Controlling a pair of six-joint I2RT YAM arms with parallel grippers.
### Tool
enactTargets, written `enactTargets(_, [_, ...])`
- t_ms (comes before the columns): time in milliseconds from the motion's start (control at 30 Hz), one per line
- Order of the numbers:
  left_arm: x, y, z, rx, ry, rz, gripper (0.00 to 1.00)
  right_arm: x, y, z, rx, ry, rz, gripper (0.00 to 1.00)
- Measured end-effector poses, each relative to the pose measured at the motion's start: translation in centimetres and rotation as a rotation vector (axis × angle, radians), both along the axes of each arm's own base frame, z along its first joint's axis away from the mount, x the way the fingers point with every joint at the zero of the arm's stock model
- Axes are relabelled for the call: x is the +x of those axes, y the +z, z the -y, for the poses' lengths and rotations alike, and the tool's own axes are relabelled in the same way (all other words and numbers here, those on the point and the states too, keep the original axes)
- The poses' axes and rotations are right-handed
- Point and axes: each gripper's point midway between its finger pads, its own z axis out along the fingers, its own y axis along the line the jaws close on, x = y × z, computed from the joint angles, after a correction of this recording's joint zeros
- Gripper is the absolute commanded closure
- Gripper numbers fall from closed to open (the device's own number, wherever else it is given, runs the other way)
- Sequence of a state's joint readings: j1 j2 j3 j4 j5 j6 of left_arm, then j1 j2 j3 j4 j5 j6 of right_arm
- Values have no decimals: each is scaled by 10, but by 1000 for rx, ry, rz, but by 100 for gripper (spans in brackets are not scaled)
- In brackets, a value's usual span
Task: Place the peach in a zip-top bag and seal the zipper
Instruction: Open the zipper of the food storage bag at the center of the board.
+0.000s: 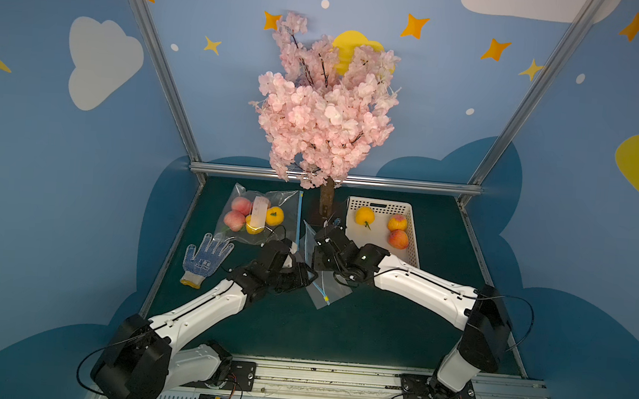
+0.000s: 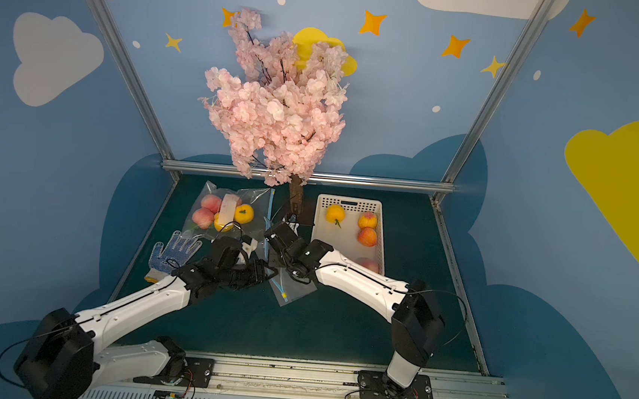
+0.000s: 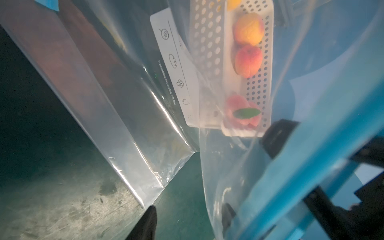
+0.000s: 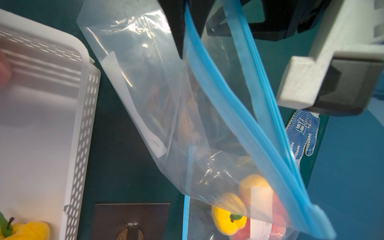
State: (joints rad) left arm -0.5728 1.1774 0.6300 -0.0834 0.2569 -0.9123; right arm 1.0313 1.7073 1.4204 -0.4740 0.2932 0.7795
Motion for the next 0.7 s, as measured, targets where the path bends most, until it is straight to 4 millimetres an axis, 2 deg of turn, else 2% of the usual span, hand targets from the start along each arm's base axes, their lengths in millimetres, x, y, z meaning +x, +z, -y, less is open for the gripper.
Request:
enactTargets(100, [-1, -4, 3, 6, 22, 12, 72, 2, 2, -1, 12, -12, 4, 100])
enactTargets(233, [9, 3, -3, 33, 68, 76, 95, 3, 6, 0, 25, -22, 10, 100])
enactTargets(300, [14, 13, -9, 59, 90, 117, 97, 5, 11, 5, 31, -27, 22, 100])
enactTargets(400, [22, 44, -19, 104, 116, 181, 97, 8, 19, 18, 35, -27, 38, 100])
enactTargets(600, [28, 144, -41, 188, 144, 335, 97, 26, 45, 48, 62, -35, 64, 100])
enactTargets(700, [24, 172, -50, 250, 126, 359, 97, 30, 52, 50, 109, -19, 47, 100])
